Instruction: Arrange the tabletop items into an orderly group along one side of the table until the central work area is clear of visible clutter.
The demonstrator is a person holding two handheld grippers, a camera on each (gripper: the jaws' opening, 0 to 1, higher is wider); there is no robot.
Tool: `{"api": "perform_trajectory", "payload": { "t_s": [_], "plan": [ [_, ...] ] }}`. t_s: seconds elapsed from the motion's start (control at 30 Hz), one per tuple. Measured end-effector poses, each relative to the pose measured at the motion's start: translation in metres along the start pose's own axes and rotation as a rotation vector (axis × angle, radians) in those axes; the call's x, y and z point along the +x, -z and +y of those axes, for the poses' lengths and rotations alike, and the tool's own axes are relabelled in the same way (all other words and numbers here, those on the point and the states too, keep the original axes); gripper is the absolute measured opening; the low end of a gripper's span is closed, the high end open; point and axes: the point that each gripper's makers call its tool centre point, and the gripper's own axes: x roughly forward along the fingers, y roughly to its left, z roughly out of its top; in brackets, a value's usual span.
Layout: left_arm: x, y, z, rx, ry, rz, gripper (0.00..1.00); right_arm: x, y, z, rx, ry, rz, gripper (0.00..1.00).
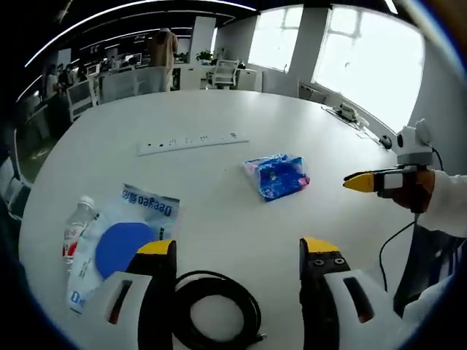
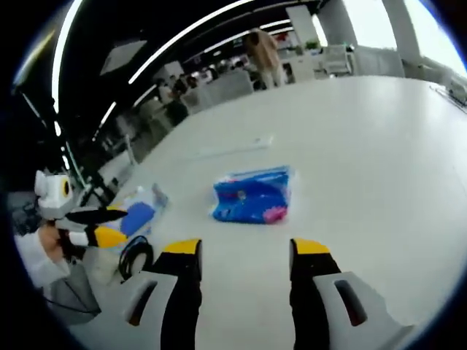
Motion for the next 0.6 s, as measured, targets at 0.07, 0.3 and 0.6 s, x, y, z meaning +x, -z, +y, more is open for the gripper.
{"api": "perform_trajectory", "payload": {
  "t_s": [0.07,0.3,0.6],
  "plan": [
    [-0.005,0.007,0.000,-0.007,-0.001,0.004,0.69,-0.005,0.004,0.000,0.017,-0.005,-0.003,0.46],
    [-0.030,0.036,0.004,-0.002,-0.026,0.032,0.69,-0.031,0.016,-0.006,0.083,-0.007,-0.029,0.47],
    [-0.055,0.058,0.009,0.017,-0.063,0.056,0.67,-0.062,0.049,-0.003,0.109,-0.003,-0.010,0.48]
  ]
}}
